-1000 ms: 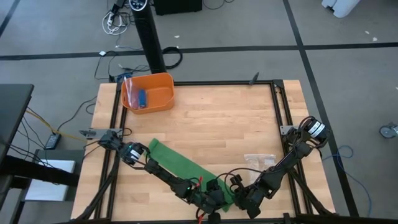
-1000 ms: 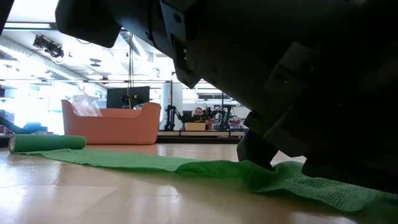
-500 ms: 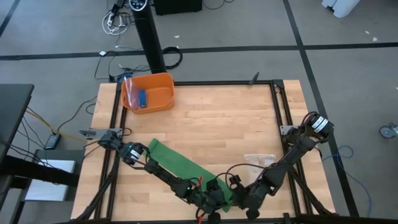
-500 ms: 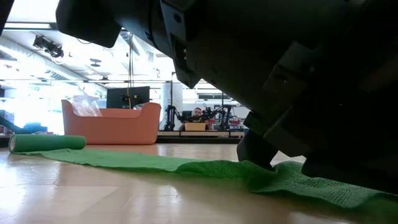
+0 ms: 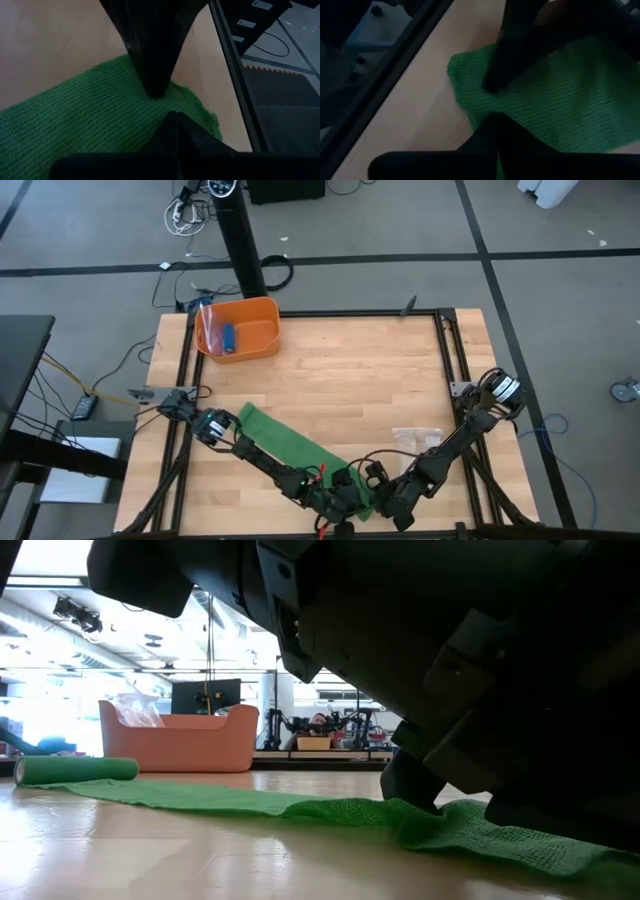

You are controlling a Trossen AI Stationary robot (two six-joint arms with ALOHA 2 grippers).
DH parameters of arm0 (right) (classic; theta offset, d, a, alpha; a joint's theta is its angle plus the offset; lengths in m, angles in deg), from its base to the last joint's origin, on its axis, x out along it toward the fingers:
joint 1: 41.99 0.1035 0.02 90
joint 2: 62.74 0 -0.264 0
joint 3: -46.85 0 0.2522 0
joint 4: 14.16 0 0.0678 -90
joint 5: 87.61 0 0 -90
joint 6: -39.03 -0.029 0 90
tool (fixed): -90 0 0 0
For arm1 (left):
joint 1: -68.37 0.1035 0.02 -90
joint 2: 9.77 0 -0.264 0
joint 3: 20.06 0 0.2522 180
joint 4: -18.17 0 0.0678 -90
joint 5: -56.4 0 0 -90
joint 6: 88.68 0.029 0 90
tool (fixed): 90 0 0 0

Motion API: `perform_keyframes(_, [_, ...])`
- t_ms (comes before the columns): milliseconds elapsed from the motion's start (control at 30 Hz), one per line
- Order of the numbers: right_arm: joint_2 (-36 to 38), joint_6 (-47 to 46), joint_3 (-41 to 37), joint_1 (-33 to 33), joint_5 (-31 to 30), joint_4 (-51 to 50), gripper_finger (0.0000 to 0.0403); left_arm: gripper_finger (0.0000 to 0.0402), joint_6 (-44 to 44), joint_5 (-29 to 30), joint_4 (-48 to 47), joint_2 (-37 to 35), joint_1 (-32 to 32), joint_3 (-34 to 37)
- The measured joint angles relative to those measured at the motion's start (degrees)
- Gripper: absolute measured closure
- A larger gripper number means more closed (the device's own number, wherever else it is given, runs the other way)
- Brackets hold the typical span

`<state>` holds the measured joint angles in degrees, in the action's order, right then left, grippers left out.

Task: Roll bandage
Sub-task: Roll the green bandage

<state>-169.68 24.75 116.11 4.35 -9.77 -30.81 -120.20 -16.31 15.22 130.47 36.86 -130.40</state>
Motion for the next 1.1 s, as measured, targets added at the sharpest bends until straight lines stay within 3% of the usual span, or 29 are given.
perform_keyframes(633, [-0.1,-0.6,0.1,2.4,-2.5,0.4,0.0388,0.0401,-0.2,0.2,-0.1,0.0,0.0,0.0])
perform_keyframes(1100, [0.2,-1.8,1.5,2.4,-3.2,-4.8,0.0376,0.0401,-0.2,0.2,0.0,0.0,0.0,0.0])
